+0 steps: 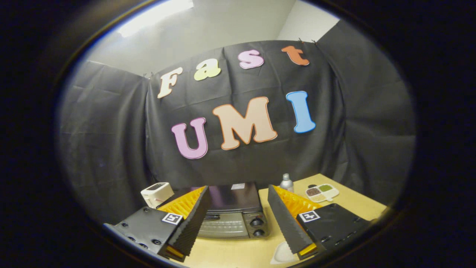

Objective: Open the toaster oven, put the food inside, and close the toaster oven door.

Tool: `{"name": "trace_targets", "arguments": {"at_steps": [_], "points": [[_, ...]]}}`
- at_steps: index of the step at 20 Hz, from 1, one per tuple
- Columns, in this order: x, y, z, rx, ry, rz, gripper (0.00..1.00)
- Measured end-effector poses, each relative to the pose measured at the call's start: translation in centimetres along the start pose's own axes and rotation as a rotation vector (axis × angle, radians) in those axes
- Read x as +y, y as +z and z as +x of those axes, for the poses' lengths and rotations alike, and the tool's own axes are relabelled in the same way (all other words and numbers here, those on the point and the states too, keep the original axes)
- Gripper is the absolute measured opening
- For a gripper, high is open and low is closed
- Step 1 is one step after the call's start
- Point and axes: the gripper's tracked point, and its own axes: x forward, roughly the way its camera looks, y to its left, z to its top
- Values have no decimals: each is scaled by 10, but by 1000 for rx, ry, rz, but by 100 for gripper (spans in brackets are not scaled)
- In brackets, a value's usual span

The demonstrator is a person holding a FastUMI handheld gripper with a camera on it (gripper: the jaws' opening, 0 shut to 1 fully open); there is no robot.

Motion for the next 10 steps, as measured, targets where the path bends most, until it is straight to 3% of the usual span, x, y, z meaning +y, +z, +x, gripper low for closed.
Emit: {"name": "trace_targets", "arguments": {"at_steps": [10], "points": [[75,-76,58,53,74,-8,97]]}}
